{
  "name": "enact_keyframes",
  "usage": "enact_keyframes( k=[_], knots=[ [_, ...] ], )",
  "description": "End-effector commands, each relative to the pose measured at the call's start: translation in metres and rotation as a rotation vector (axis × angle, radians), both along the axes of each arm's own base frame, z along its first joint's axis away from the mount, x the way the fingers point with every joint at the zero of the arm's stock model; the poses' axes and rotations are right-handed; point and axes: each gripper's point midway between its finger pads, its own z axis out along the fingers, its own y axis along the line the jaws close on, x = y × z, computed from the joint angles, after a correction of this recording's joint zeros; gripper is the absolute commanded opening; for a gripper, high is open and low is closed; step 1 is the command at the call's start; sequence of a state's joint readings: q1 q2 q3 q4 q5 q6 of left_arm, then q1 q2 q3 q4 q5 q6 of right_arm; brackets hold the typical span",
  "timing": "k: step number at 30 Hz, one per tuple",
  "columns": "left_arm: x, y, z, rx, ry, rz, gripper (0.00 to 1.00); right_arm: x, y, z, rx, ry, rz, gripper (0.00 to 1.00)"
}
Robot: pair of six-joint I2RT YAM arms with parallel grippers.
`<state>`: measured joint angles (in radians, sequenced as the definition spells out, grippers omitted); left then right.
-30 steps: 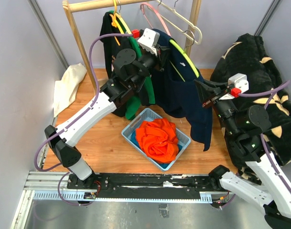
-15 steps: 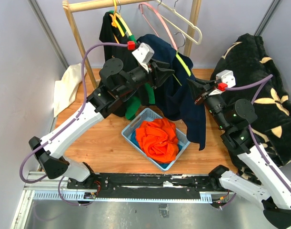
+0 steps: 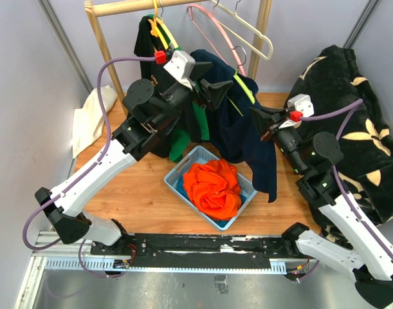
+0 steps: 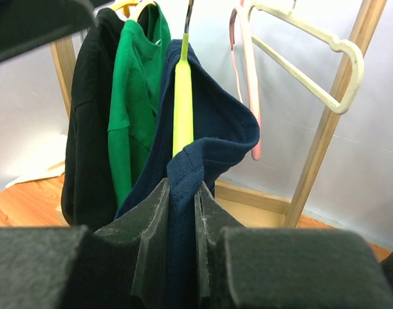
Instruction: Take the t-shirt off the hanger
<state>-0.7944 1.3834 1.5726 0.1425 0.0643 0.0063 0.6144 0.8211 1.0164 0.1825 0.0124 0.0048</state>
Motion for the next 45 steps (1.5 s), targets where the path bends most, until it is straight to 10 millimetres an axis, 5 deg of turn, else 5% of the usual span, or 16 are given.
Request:
enact_keyframes(
  k=[1, 11, 17, 21, 30, 35, 39, 45],
  knots=[
    [0.007, -0.005, 0.036, -0.031, -0.137, 0.018, 0.8, -0.012, 0.006, 0.019, 0.057, -0.06, 0.058, 0.01],
    [0.03, -0.03, 0.016, 0.031, -0.123, 0.015, 0.62, -0.017, 0.011, 0.019, 0.062, -0.059, 0.097, 0.01],
    [0.038, -0.031, 0.0, 0.065, -0.089, 0.042, 0.56, -0.019, 0.009, 0.02, 0.068, -0.062, 0.097, 0.01],
    [0.044, -0.031, -0.006, 0.085, -0.076, 0.064, 0.44, -0.02, 0.01, 0.019, 0.07, -0.06, 0.102, 0.01],
    [0.045, -0.035, -0.013, 0.108, -0.06, 0.054, 0.24, -0.02, 0.011, 0.022, 0.071, -0.062, 0.108, 0.01],
    [0.045, -0.037, -0.014, 0.114, -0.049, 0.04, 0.01, -0.018, 0.013, 0.021, 0.067, -0.056, 0.108, 0.01],
    [0.045, -0.035, -0.008, 0.084, -0.03, 0.051, 0.01, -0.017, 0.011, 0.02, 0.062, -0.05, 0.098, 0.02],
    [0.05, -0.02, 0.015, 0.014, -0.019, 0.122, 0.0, -0.019, 0.005, 0.014, 0.03, -0.023, 0.078, 0.6]
  ],
)
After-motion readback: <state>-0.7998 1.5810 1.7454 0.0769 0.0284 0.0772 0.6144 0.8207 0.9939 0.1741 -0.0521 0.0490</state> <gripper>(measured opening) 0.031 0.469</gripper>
